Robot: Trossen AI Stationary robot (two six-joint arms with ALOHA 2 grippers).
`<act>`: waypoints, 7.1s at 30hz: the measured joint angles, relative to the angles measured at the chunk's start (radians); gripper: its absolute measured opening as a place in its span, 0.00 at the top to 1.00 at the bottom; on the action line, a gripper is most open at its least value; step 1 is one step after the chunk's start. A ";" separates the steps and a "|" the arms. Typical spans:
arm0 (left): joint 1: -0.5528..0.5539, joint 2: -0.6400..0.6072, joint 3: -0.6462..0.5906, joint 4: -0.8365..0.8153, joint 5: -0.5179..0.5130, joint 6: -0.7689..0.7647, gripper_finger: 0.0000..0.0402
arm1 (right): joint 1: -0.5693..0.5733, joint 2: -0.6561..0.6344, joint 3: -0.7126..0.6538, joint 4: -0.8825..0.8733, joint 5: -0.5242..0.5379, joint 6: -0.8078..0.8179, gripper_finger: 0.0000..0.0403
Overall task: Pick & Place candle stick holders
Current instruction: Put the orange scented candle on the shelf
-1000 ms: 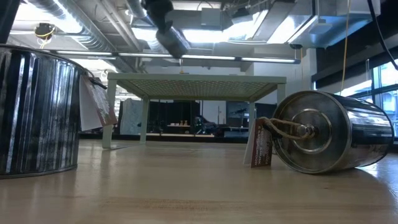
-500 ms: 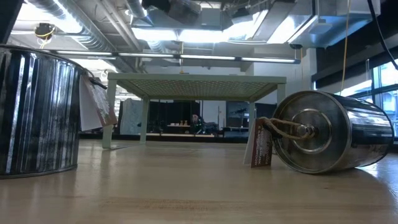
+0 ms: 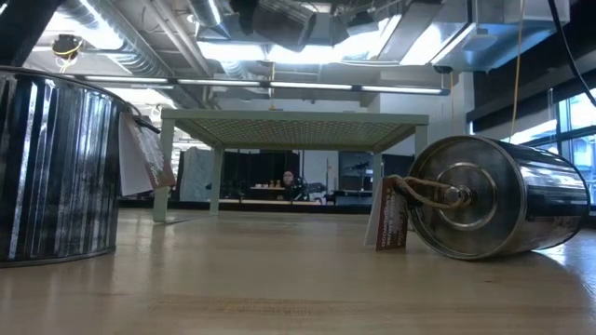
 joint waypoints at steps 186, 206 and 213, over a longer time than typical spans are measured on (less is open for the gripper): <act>-0.461 0.047 -0.289 -0.105 -0.247 -0.383 1.00 | 0.016 0.000 0.000 -0.120 -0.082 -0.083 0.99; -0.470 0.047 -0.289 -0.105 -0.177 -0.471 1.00 | 0.016 0.000 0.000 -0.135 -0.082 -0.091 0.99; -0.483 0.047 -0.289 -0.105 -0.224 -0.487 1.00 | 0.016 0.000 0.000 -0.141 -0.081 -0.105 0.99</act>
